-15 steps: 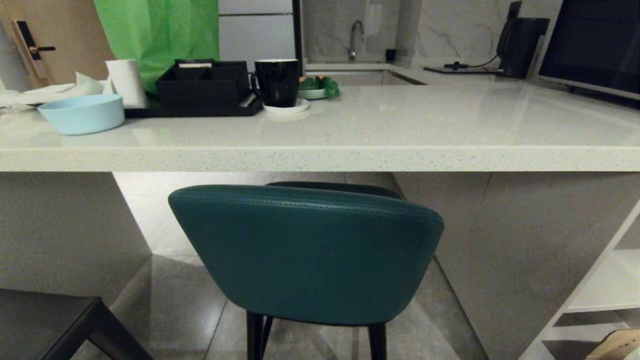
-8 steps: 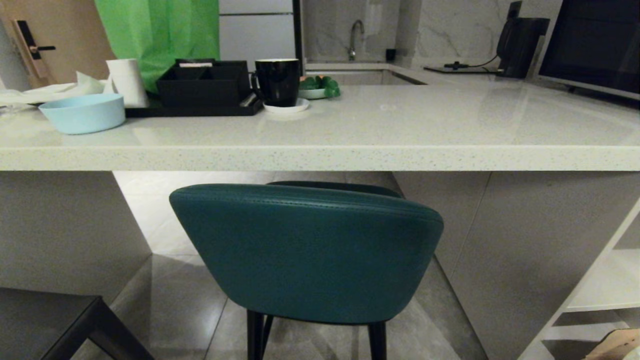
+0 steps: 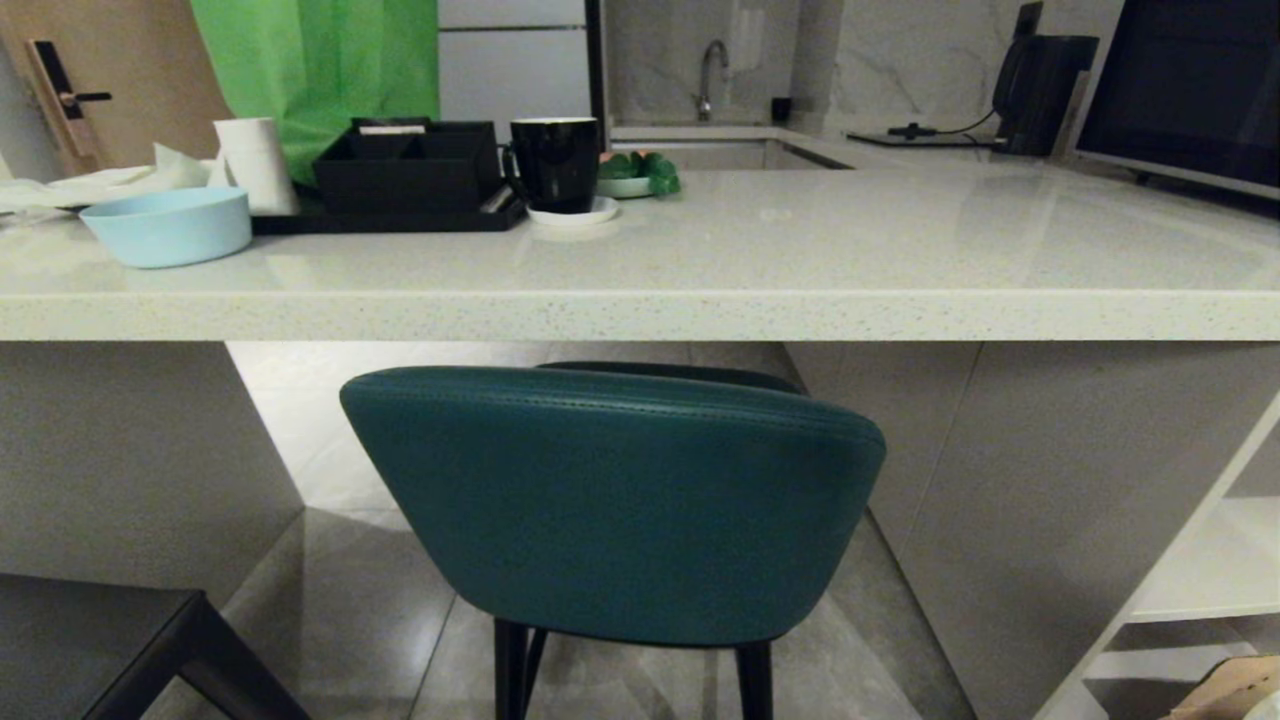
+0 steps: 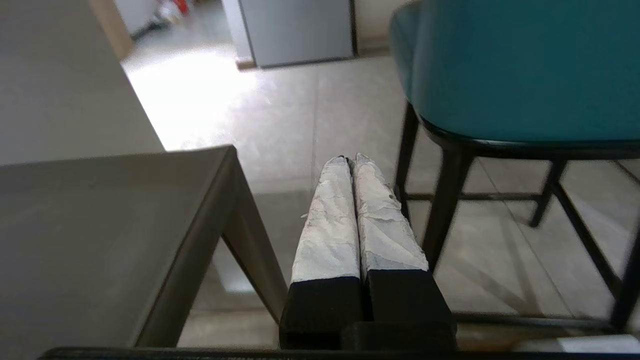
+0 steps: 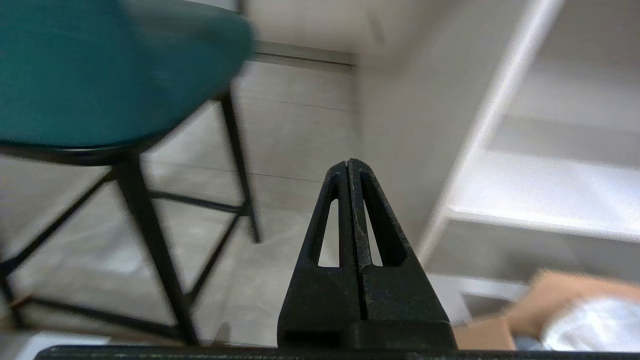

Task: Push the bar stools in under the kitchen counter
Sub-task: Push the gray chair back under the dining table

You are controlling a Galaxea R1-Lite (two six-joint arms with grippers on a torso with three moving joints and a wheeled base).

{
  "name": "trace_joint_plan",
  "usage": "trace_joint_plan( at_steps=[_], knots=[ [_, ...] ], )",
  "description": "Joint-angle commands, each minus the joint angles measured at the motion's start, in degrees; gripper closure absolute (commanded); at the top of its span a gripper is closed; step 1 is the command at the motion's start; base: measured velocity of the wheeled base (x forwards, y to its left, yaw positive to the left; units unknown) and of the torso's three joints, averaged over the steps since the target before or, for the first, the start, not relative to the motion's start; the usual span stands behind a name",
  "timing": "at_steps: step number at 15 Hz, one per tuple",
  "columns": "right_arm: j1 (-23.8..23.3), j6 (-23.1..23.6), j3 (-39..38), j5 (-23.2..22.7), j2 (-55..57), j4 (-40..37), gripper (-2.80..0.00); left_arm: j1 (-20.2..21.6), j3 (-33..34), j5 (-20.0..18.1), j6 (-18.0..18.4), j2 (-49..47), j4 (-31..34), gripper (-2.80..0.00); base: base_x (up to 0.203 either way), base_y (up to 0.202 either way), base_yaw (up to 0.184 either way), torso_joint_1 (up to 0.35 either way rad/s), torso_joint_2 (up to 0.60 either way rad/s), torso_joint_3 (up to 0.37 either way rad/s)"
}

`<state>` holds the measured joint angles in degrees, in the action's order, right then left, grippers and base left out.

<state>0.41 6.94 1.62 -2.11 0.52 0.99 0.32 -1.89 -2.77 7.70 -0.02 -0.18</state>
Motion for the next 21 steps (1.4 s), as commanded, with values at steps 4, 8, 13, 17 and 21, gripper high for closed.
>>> trace_joint_plan(
  at_steps=[4, 8, 13, 17, 21],
  knots=[
    [0.0, -0.3, -1.5, 1.1, -0.4, -1.3, 0.00, -0.1, 2.1, 1.1, -2.6, 0.0, 0.3, 0.00, 0.000, 0.000, 0.000, 0.000, 0.00, 0.000],
    [0.0, -0.2, -1.5, 1.1, -0.4, -1.3, 0.00, 0.0, 2.1, 1.3, -2.8, 0.0, 0.3, 0.00, -0.017, 0.000, 0.000, 0.002, 0.00, 0.000],
    [0.0, -0.2, -1.5, 1.0, -0.4, -1.3, 0.00, 0.0, 2.1, 1.3, -2.6, 0.0, 0.3, 0.00, -0.188, 0.000, -0.001, 0.001, 0.00, 0.002],
    [0.0, -0.3, -1.5, 1.1, -0.5, -1.3, 0.00, 0.0, 2.1, 1.2, -2.4, 0.0, 0.3, 0.00, -0.198, 0.000, -0.002, 0.003, 0.00, 0.003],
    [0.0, -0.3, -1.5, 1.1, -0.5, -1.3, 0.00, 0.0, 2.1, 1.2, -2.4, 0.0, 0.3, 0.00, -0.198, 0.000, -0.002, 0.002, 0.00, 0.004]
  ],
)
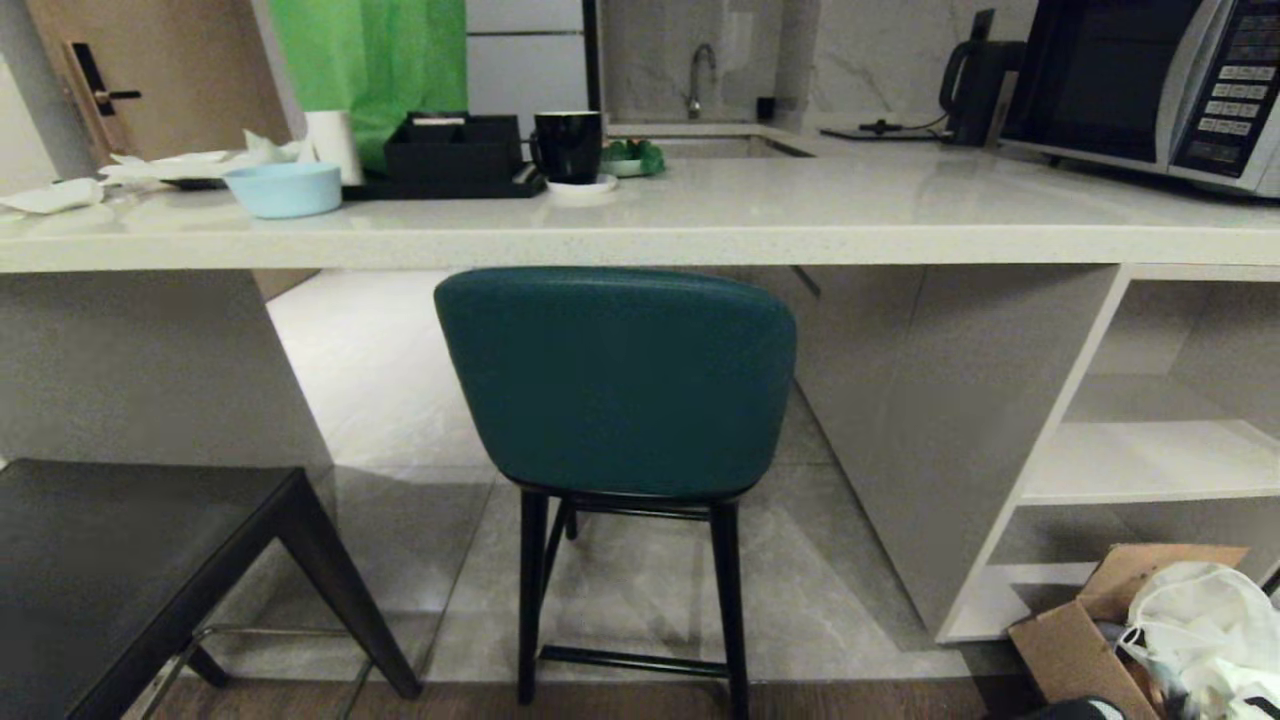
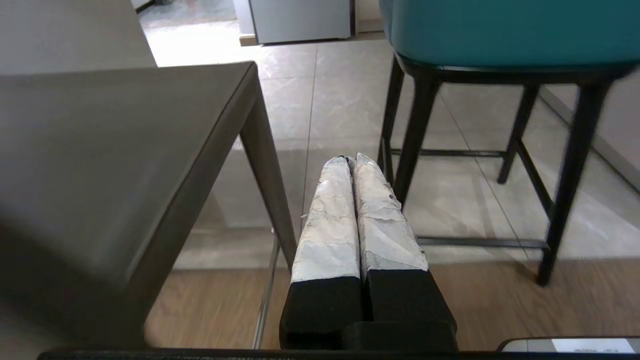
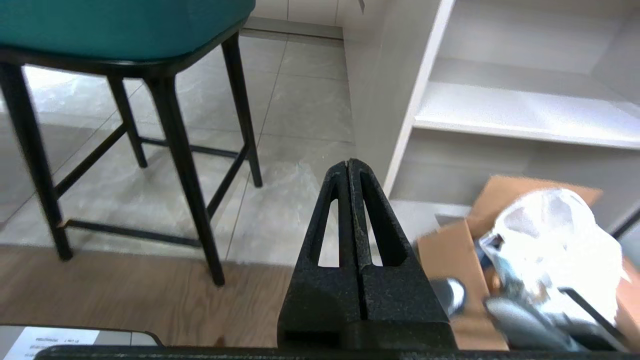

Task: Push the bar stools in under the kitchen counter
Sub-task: Push the gray chair back under the dining table

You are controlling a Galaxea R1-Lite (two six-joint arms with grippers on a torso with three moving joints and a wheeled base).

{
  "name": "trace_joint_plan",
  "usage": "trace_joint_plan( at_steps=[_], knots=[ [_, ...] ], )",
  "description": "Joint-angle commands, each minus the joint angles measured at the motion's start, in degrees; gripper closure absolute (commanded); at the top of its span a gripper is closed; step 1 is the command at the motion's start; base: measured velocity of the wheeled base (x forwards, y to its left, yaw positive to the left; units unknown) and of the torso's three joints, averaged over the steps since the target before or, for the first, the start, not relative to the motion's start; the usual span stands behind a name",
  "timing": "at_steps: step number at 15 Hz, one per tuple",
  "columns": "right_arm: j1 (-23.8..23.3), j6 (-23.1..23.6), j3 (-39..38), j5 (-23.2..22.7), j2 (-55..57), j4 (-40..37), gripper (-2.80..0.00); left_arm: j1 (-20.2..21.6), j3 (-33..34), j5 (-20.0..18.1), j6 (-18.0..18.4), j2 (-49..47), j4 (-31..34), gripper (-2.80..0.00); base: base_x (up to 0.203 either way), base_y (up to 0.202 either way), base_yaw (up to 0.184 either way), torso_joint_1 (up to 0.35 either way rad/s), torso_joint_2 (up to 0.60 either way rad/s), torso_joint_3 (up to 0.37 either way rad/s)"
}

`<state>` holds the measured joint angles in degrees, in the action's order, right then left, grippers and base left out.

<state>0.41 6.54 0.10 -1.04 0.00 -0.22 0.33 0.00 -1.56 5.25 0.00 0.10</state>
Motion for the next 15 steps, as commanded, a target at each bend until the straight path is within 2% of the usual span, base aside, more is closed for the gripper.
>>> trace_joint_plan(
  at_steps=[1, 12, 15],
  knots=[
    [0.0, 0.1, 0.0, 0.0, 0.0, 0.0, 0.00, 0.0, 0.2, 0.0, 0.0, 0.0, 0.0, 0.00, -0.195, 0.000, 0.000, -0.003, 0.00, 0.002],
    [0.0, 0.1, 0.0, 0.0, 0.0, 0.0, 0.00, 0.0, 0.2, 0.0, -0.3, 0.0, 0.0, 0.00, -0.194, 0.000, -0.002, 0.001, 0.00, 0.002],
    [0.0, 0.1, 0.0, 0.0, 0.0, 0.0, 0.00, 0.0, 0.2, 0.1, -0.5, 0.0, 0.0, 0.00, -0.034, 0.000, -0.001, -0.002, 0.00, 0.000]
  ],
)
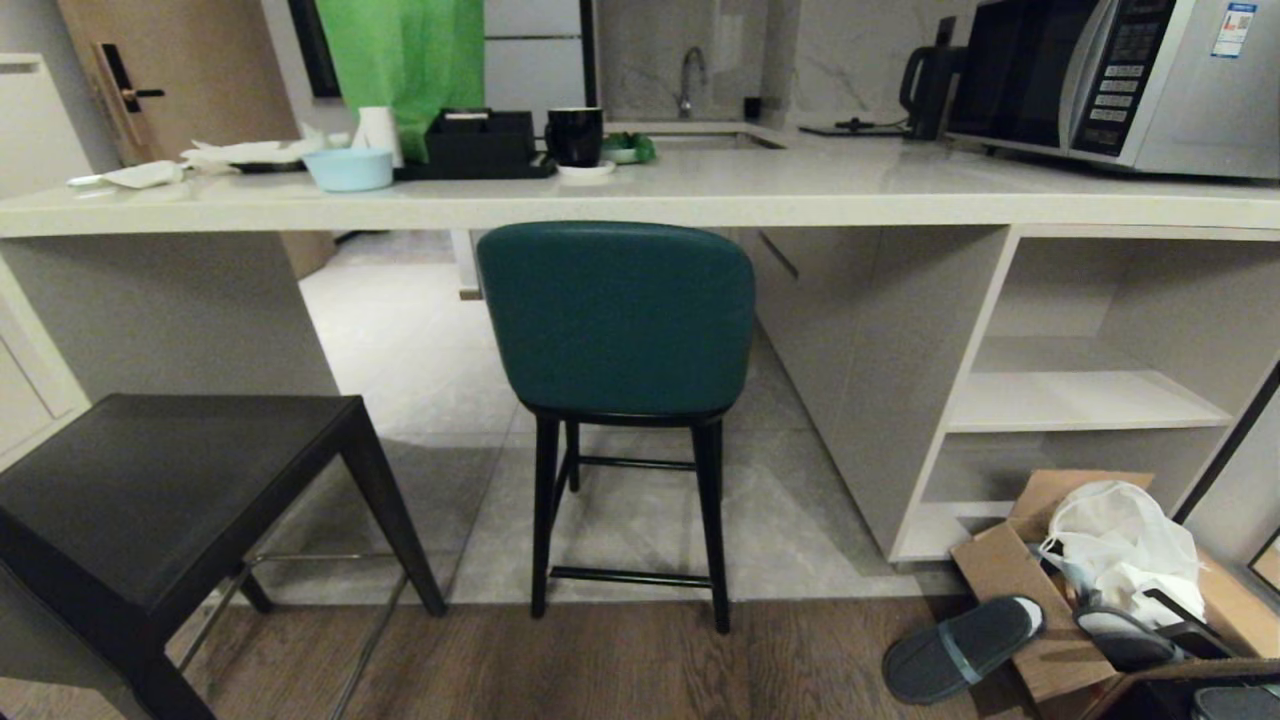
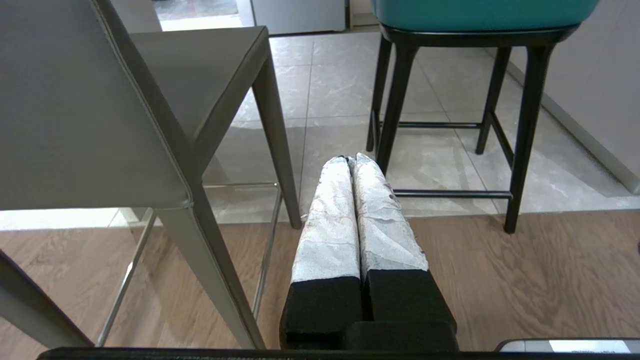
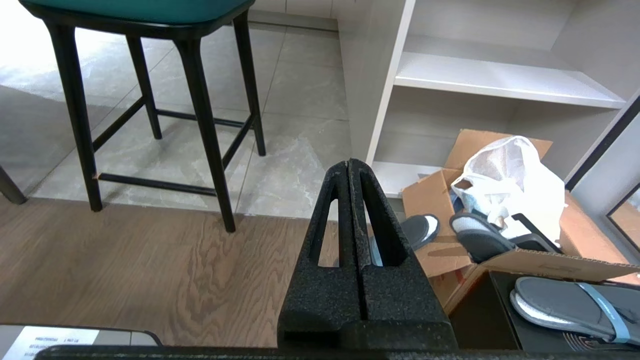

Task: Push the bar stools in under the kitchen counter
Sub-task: Push the gray chair back under the dining table

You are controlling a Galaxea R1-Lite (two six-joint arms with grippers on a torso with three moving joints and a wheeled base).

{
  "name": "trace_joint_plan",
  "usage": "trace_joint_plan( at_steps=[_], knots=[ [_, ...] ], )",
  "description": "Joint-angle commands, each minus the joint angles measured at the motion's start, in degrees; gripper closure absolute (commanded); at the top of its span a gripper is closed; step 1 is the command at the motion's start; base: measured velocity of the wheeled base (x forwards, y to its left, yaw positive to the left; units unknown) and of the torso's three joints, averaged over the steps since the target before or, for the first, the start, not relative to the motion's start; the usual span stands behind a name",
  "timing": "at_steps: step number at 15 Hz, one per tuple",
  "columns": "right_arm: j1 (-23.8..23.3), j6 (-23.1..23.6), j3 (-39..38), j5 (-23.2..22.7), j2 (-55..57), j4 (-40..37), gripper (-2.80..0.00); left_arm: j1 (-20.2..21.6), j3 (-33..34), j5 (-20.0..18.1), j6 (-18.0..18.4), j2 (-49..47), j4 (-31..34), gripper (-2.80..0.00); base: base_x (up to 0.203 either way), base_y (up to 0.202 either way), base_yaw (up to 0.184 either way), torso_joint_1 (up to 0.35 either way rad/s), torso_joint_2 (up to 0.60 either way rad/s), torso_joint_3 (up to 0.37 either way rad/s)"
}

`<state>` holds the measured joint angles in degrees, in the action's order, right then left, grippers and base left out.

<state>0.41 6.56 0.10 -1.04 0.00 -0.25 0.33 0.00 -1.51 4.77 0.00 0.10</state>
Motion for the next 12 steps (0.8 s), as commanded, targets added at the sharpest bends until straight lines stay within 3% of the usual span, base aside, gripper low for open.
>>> trace_joint_plan(
  at_steps=[1, 6, 12],
  knots=[
    [0.0, 0.1, 0.0, 0.0, 0.0, 0.0, 0.00, 0.0, 0.2, 0.0, 0.1, 0.0, 0.1, 0.00, 0.000, 0.000, 0.000, 0.000, 0.00, 0.000],
    [0.0, 0.1, 0.0, 0.0, 0.1, 0.0, 0.00, -0.1, 0.2, 0.1, -0.4, 0.0, 0.0, 0.00, 0.001, 0.035, -0.007, 0.000, 0.00, 0.001],
    [0.0, 0.1, 0.0, 0.0, 0.0, 0.0, 0.00, 0.0, 0.2, 0.1, -0.4, 0.0, 0.0, 0.00, 0.000, 0.195, -0.001, 0.003, 0.00, 0.003]
  ],
)
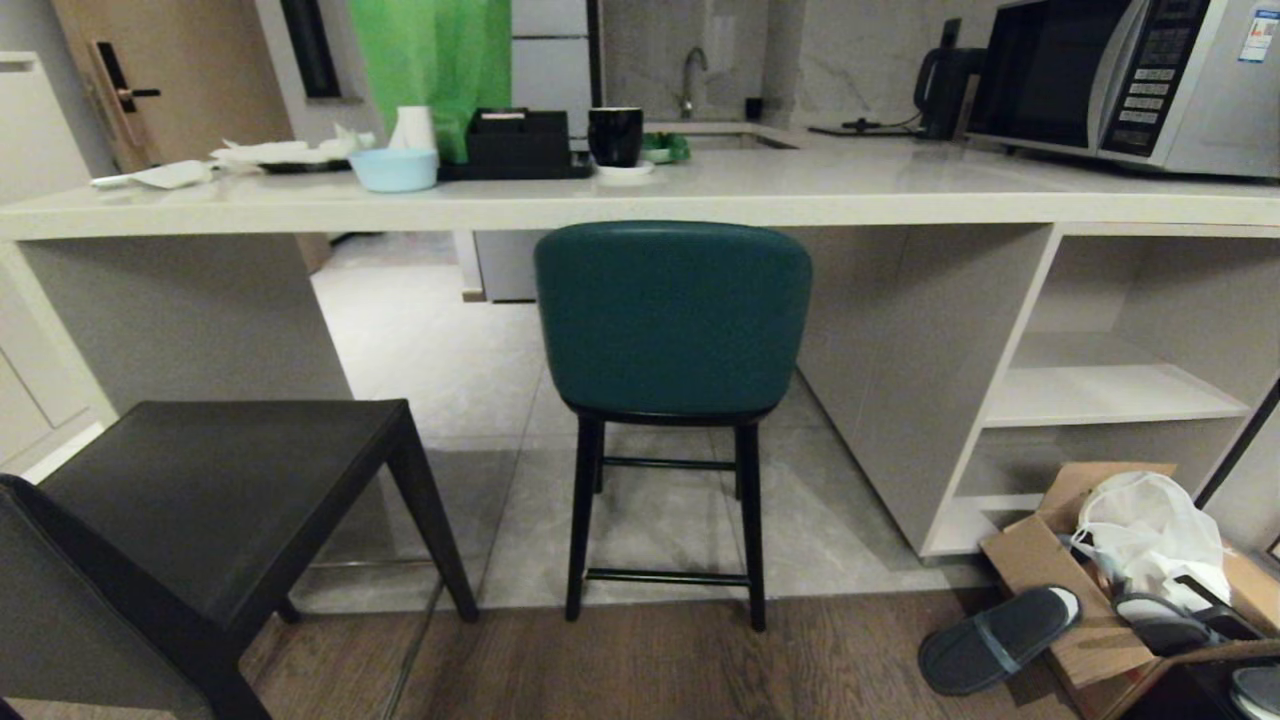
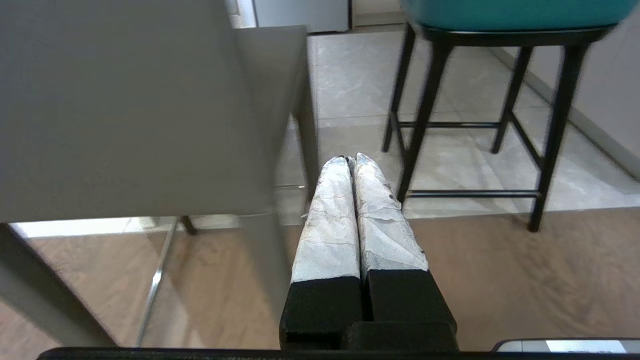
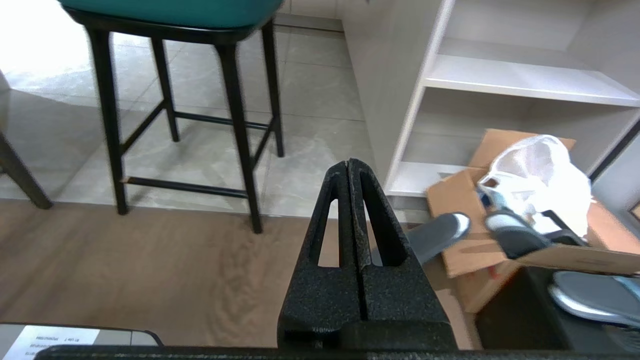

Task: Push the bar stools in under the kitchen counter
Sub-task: Push the gray chair back under the dining table

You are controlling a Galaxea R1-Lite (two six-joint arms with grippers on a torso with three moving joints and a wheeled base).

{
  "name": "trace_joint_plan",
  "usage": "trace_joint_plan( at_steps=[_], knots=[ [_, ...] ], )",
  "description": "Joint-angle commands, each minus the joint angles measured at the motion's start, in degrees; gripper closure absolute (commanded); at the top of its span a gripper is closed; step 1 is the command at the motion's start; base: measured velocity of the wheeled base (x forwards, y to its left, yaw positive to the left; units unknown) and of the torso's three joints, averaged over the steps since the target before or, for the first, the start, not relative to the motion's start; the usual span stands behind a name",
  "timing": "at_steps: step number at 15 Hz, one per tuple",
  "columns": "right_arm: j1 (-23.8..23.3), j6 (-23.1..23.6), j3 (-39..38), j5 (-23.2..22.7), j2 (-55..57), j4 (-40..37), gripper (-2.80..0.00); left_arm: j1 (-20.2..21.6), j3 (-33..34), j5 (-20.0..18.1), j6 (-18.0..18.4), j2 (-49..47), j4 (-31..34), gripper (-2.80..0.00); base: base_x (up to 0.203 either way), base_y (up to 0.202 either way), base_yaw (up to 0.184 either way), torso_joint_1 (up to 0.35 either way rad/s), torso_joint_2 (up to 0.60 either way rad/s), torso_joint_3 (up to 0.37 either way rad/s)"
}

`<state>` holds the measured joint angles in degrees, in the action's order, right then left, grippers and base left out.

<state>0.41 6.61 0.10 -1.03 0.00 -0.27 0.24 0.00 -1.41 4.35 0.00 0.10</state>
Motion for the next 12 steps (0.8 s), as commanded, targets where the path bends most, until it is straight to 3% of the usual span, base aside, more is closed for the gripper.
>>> trace_joint_plan(
  at_steps=[1, 5, 12],
  knots=[
    [0.0, 0.1, 0.0, 0.0, 0.0, 0.0, 0.00, 0.1, 0.2, 0.0, 0.0, 0.0, 0.0, 0.00, 0.000, 0.205, 0.001, -0.002, 0.01, 0.000],
    [0.0, 0.0, 0.0, 0.0, 0.0, 0.1, 0.00, 0.0, 0.2, 0.0, 0.0, 0.0, 0.0, 0.00, 0.000, 0.139, -0.002, 0.003, 0.00, 0.002],
    [0.0, 0.0, 0.0, 0.0, 0.1, 0.0, 0.00, 0.0, 0.2, 0.1, 0.0, 0.0, 0.0, 0.00, -0.029, 0.000, 0.000, 0.003, 0.00, 0.001]
  ],
)
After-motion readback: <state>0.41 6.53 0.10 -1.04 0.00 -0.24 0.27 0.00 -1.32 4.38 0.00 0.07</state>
